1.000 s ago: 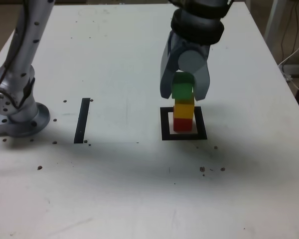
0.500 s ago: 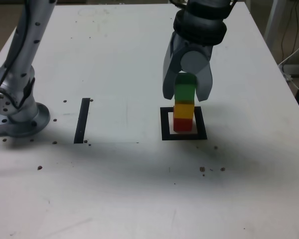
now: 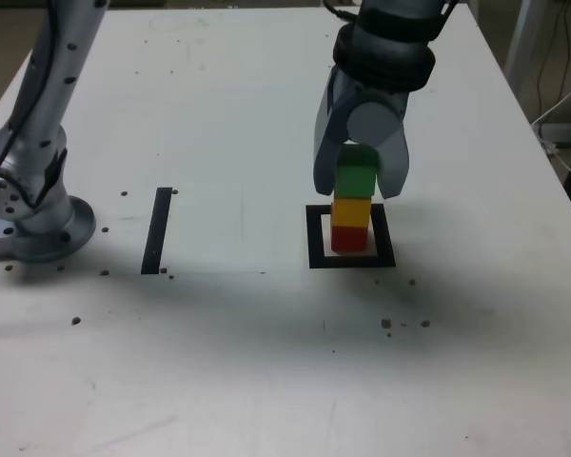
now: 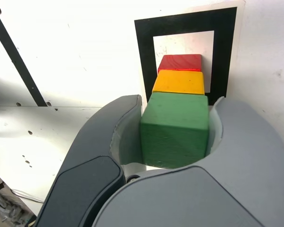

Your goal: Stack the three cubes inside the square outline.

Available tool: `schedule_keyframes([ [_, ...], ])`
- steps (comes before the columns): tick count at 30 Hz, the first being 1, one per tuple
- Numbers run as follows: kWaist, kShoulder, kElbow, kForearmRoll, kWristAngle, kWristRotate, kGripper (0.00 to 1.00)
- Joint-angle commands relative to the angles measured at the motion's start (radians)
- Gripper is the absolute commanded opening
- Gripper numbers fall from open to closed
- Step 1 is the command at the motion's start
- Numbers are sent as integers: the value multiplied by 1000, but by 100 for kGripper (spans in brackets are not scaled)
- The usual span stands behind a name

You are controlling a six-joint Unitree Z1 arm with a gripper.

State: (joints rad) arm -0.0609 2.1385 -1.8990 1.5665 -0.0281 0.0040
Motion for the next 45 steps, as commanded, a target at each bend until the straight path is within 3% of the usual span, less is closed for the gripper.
schedule_keyframes([
  [1,-2,4,5,17,1,2,95],
  [3,-2,4,8,18,2,3,99],
  [14,-2,-9,17,18,14,5,100],
  [24,-2,-180,65,25,123,-6,100],
  [34,12,-373,328,12,128,-41,100],
  [39,22,-474,532,-47,137,-50,100],
  [45,24,-545,737,-161,107,-55,100],
])
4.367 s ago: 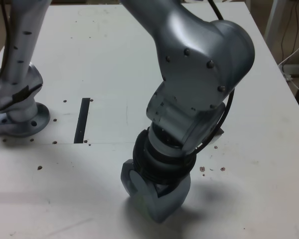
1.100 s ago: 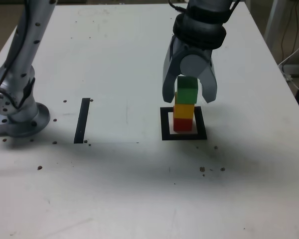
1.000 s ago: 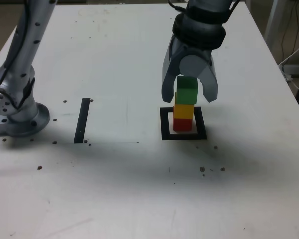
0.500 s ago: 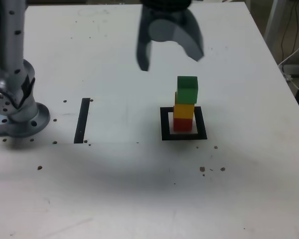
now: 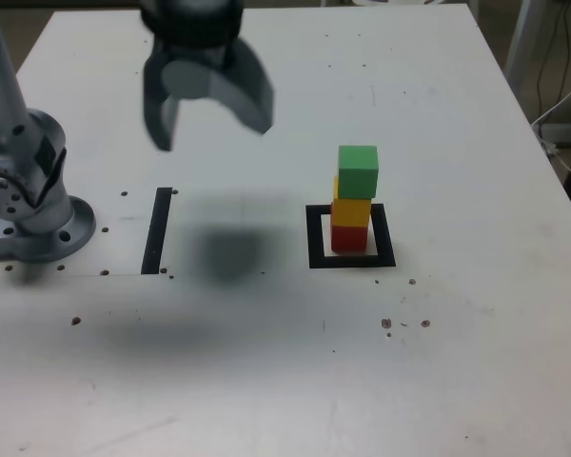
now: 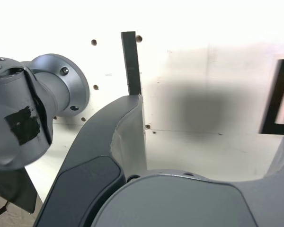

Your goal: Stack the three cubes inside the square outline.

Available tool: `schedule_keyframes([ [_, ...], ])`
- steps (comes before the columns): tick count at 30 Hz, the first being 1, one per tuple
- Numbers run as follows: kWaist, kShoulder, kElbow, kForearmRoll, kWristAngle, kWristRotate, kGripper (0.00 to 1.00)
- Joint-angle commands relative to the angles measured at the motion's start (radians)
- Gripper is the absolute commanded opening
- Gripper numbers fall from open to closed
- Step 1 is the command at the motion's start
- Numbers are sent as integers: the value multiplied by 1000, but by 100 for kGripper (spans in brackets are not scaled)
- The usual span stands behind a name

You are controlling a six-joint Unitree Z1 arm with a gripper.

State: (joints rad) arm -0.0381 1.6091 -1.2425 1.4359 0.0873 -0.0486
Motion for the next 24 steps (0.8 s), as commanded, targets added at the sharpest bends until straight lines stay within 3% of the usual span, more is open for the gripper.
schedule_keyframes([
  [1,1,-22,112,-53,-14,-2,100],
  [13,1,-41,374,-276,-69,-2,100],
  [24,1,-45,428,-338,-79,-2,100],
])
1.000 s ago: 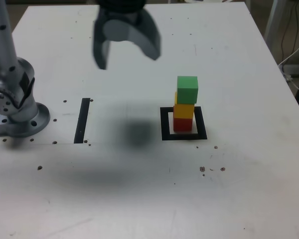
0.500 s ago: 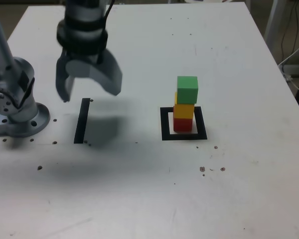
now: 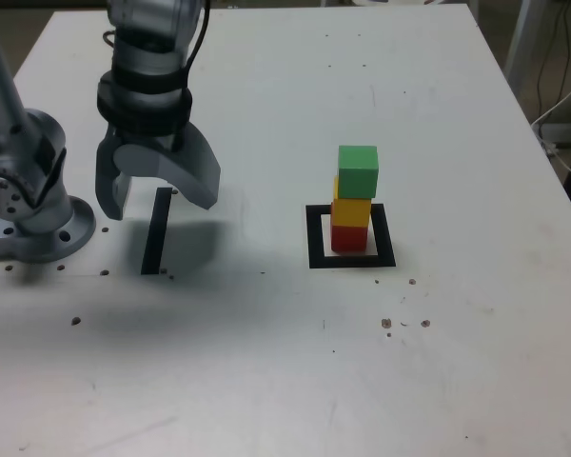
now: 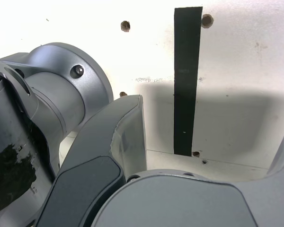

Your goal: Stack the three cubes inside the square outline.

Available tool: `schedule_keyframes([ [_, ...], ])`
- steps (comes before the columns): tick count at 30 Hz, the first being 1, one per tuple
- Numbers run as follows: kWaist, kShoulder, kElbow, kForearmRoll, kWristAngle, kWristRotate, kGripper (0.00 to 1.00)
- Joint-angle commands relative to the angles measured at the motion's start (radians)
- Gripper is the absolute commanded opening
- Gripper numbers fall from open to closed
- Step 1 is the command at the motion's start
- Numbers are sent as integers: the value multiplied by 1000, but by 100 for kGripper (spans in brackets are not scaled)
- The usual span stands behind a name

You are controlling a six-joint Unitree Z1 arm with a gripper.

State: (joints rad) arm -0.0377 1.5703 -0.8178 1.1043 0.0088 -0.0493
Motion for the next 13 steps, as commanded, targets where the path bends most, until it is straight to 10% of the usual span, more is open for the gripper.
schedule_keyframes([
  [1,1,-8,7,-12,-1,-1,100],
  [13,1,-52,59,-49,2,-1,100],
])
